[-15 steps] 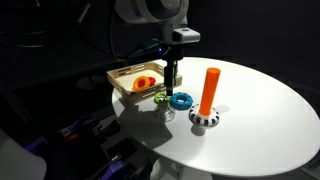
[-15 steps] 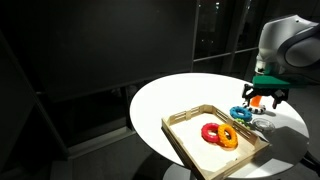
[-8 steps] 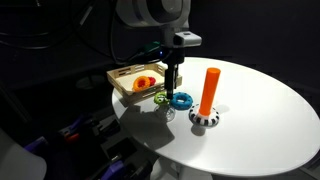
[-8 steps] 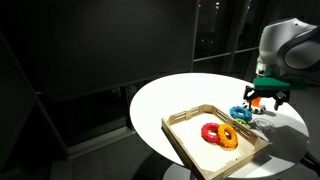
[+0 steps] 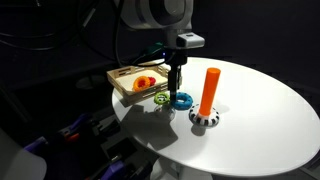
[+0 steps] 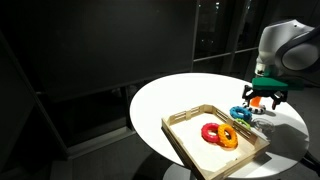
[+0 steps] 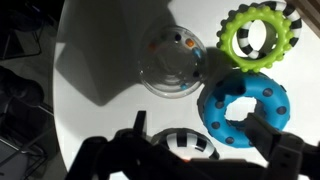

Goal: Put the blue ring on the tray

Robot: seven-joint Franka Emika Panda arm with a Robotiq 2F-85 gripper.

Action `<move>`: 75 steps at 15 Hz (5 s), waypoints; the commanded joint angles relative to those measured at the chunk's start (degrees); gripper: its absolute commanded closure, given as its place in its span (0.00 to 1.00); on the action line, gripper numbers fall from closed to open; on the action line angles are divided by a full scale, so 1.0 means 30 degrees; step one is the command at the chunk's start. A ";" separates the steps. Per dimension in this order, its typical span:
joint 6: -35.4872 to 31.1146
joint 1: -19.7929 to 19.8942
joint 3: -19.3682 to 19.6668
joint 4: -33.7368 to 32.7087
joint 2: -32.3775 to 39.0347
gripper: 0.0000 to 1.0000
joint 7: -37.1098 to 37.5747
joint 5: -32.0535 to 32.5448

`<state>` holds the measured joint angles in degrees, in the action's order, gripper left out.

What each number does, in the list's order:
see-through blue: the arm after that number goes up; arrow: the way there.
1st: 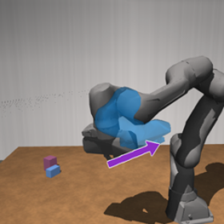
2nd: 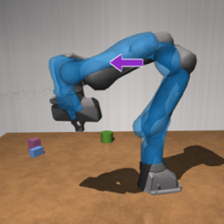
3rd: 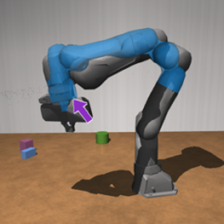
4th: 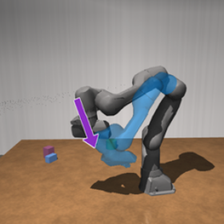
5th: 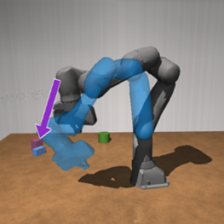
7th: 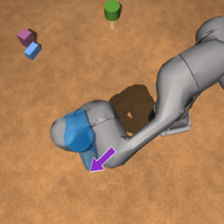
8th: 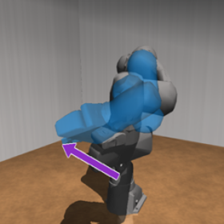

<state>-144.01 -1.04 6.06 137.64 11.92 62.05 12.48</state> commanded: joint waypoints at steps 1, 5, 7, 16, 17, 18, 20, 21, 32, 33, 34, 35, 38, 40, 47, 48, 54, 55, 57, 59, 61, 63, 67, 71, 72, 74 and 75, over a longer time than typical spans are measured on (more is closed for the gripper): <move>-0.0945 -0.0124 0.0419 -0.0555 0.0922 0.00 0.0003 0.0328; -0.1628 -0.0076 0.0559 -0.0955 0.1887 0.00 -0.0717 -0.0234; -0.1838 -0.0095 0.0601 -0.1195 0.2288 0.00 -0.1063 -0.0374; -0.1955 -0.0367 0.0973 -0.2008 0.3561 0.00 -0.1464 -0.0410; -0.1930 -0.0420 0.1025 -0.2087 0.3686 0.00 -0.1461 -0.0418; -0.1920 -0.0483 0.1081 -0.2155 0.3793 0.00 -0.1424 -0.0402; -0.1879 -0.0621 0.1191 -0.2298 0.3991 0.02 -0.1325 -0.0361; -0.1845 -0.0695 0.1255 -0.2374 0.4070 0.22 -0.1269 -0.0353; -0.1341 -0.1829 0.2143 -0.2391 0.2958 0.91 -0.0128 -0.0061; -0.1187 -0.1875 0.2078 -0.2350 0.2654 0.90 -0.0154 -0.0149; -0.1098 -0.1927 0.1979 -0.2283 0.2290 0.90 -0.0189 -0.0189; -0.0944 -0.1944 0.1815 -0.2244 0.1927 0.90 -0.0301 -0.0276; -0.0359 -0.1943 0.1144 -0.2235 0.0855 0.90 -0.0737 -0.0625; 0.0110 -0.1811 0.0420 -0.2247 0.0180 0.90 -0.1353 -0.1095; 0.1038 -0.1745 -0.1013 -0.2490 -0.0350 0.91 -0.2527 -0.2517; 0.1115 -0.1750 -0.1103 -0.2489 -0.0431 0.67 -0.2559 -0.2552; 0.1022 -0.1760 -0.1011 -0.2458 -0.0221 0.91 -0.2369 -0.2350; 0.0953 -0.1787 -0.1023 -0.2516 -0.0177 0.91 -0.2378 -0.2280; 0.0752 -0.1857 -0.1052 -0.2652 -0.0020 0.91 -0.2352 -0.2219; 0.0429 -0.1958 -0.1103 -0.2838 0.0226 0.91 -0.2322 -0.2179; 0.0014 -0.2127 -0.1241 -0.3035 0.0557 0.91 -0.2396 -0.2215; -0.0379 -0.2390 -0.1351 -0.3253 0.0971 0.91 -0.2340 -0.2145; -0.1198 -0.3014 -0.1634 -0.3799 0.1909 0.91 -0.2501 -0.2334; -0.1430 -0.3728 -0.1551 -0.4258 0.2812 0.91 -0.2493 -0.2132; -0.1423 -0.3880 -0.1496 -0.4334 0.3072 0.91 -0.2490 -0.2074; -0.1431 -0.4088 -0.1417 -0.4491 0.3534 0.91 -0.2518 -0.2057; -0.1406 -0.4191 -0.1346 -0.4575 0.3752 0.91 -0.2496 -0.2006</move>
<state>-148.17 -12.78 1.25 125.82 20.98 54.37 5.20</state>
